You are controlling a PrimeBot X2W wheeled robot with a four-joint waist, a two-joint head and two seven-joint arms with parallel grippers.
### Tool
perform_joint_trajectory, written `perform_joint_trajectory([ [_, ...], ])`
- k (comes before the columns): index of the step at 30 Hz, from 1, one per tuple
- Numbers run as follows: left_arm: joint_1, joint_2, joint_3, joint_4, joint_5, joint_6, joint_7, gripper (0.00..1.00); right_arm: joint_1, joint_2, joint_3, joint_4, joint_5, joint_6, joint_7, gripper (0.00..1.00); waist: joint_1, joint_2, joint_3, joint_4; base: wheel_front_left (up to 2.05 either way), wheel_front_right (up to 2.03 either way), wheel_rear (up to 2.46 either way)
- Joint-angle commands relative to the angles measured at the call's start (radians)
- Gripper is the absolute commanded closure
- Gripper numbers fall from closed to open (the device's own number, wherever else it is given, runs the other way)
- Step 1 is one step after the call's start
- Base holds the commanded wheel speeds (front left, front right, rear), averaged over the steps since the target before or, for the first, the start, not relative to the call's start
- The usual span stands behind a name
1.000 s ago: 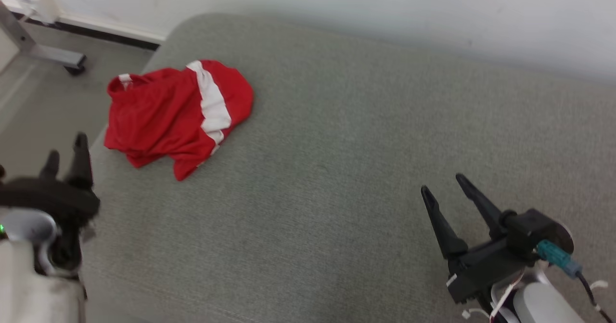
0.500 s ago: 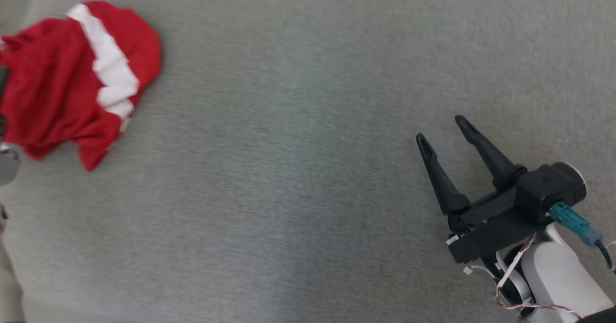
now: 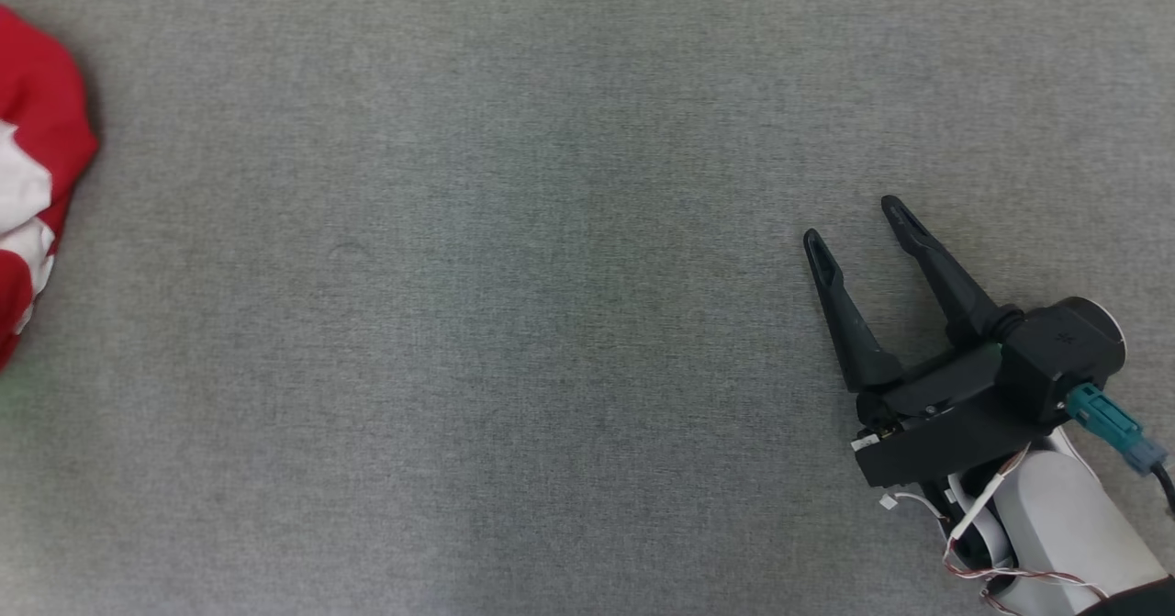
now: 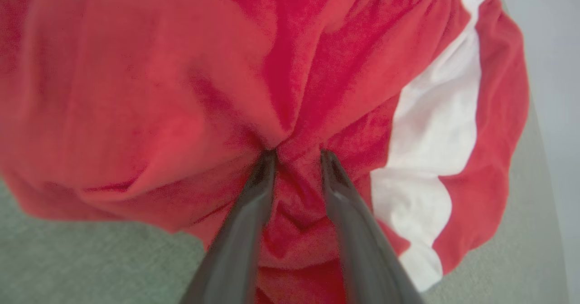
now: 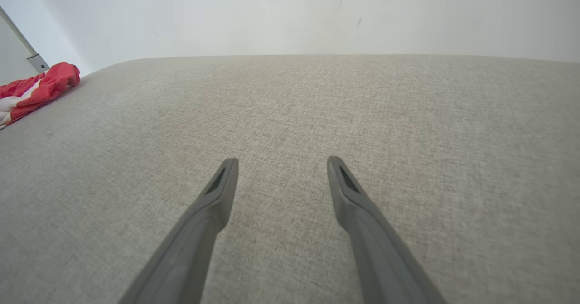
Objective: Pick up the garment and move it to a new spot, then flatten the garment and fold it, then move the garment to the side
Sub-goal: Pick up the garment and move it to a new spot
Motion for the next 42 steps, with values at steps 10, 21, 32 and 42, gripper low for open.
perform_joint_trajectory([
  [10,-0.001,0.070,-0.020,0.034,0.052,-0.148,-0.186,1.00,0.025,0.039,0.032,0.094,0.029,-0.002,-0.048,0.00,0.0001,0.0002,-0.156,0.011,0.00,0.00,0.00],
  [21,-0.125,0.095,-0.172,-0.031,0.122,-0.294,-0.182,1.00,0.108,0.091,0.056,0.205,0.069,-0.002,-0.093,0.00,0.0001,0.0002,-0.399,-0.017,0.00,0.00,0.00],
  [32,-0.021,-0.079,-0.335,-0.394,0.117,-0.261,-0.032,1.00,0.172,0.126,0.073,0.242,0.085,-0.002,-0.108,0.00,0.0001,0.0002,-0.552,-0.147,0.00,0.00,0.00],
  [42,0.179,-0.222,-0.448,-0.608,0.106,-0.244,-0.029,1.00,0.176,0.113,0.084,0.239,0.091,-0.002,-0.108,0.00,0.0001,0.0002,-0.555,-0.308,0.00,0.00,0.00],
])
